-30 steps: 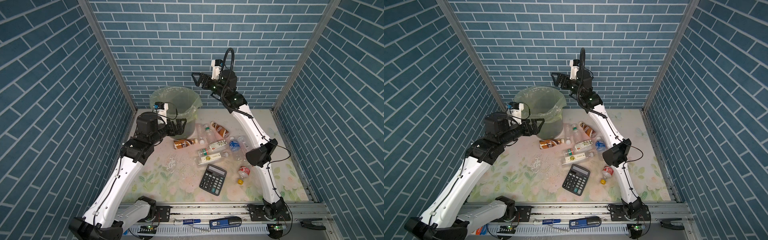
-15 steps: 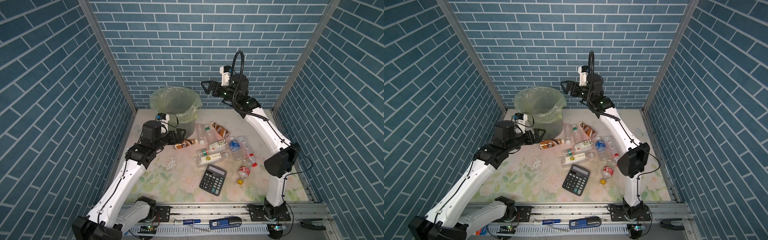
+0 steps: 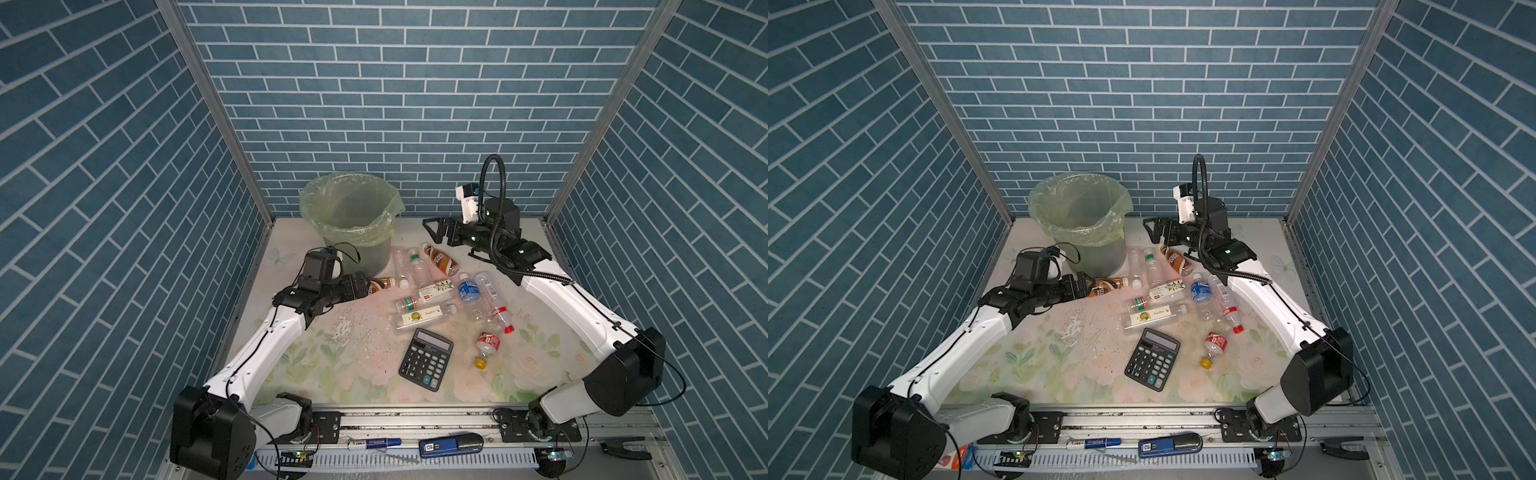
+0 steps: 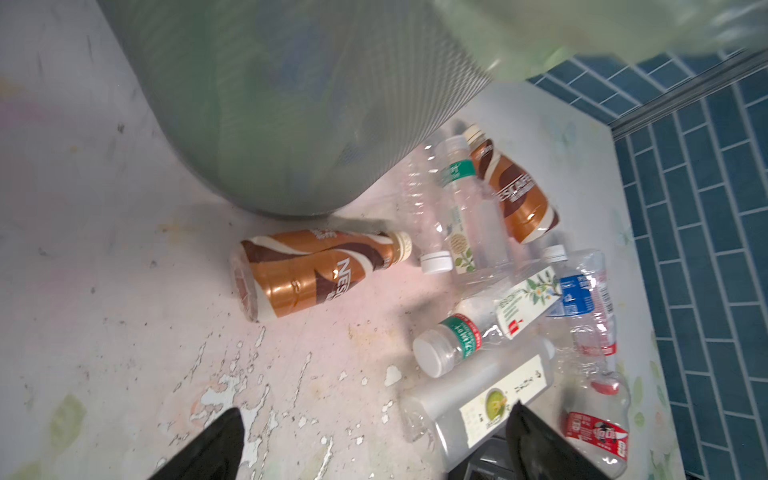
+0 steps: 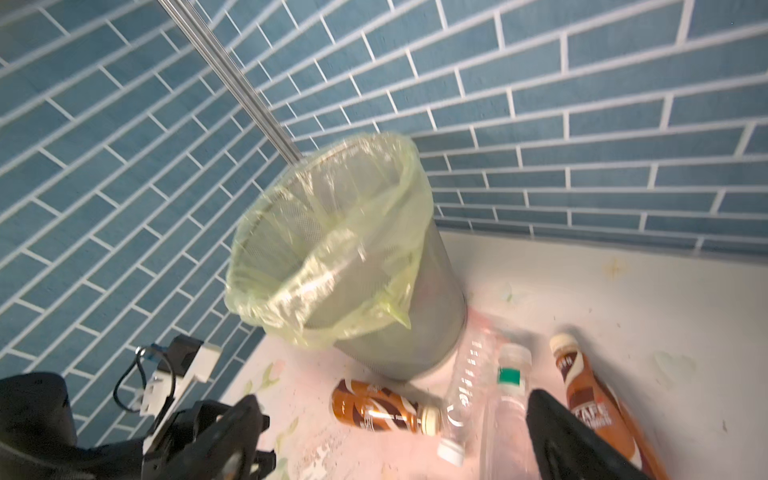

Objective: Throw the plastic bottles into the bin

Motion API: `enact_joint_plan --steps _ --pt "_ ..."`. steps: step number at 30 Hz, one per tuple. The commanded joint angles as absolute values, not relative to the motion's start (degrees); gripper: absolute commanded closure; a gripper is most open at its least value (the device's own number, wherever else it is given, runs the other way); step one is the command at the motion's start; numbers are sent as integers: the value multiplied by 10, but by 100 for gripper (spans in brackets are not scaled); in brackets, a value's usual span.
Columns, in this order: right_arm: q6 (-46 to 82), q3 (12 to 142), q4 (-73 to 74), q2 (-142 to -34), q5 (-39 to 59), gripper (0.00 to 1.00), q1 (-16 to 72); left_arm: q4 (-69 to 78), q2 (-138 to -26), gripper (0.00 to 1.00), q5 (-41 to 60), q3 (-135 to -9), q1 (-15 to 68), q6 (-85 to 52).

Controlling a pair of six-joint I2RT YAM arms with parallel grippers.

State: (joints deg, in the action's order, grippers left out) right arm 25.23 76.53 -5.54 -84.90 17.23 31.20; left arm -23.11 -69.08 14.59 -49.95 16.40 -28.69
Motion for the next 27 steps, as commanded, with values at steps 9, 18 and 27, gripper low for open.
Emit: enact_joint_plan --steps 9,18,27 --pt "322 588 77 -817 225 1 314 -85 -769 1 113 -434 157 -352" --pt "356 577 128 -861 245 1 335 27 -808 1 65 -389 158 -350" --pt "357 592 126 -880 255 1 335 137 -850 1 92 -353 158 -356"
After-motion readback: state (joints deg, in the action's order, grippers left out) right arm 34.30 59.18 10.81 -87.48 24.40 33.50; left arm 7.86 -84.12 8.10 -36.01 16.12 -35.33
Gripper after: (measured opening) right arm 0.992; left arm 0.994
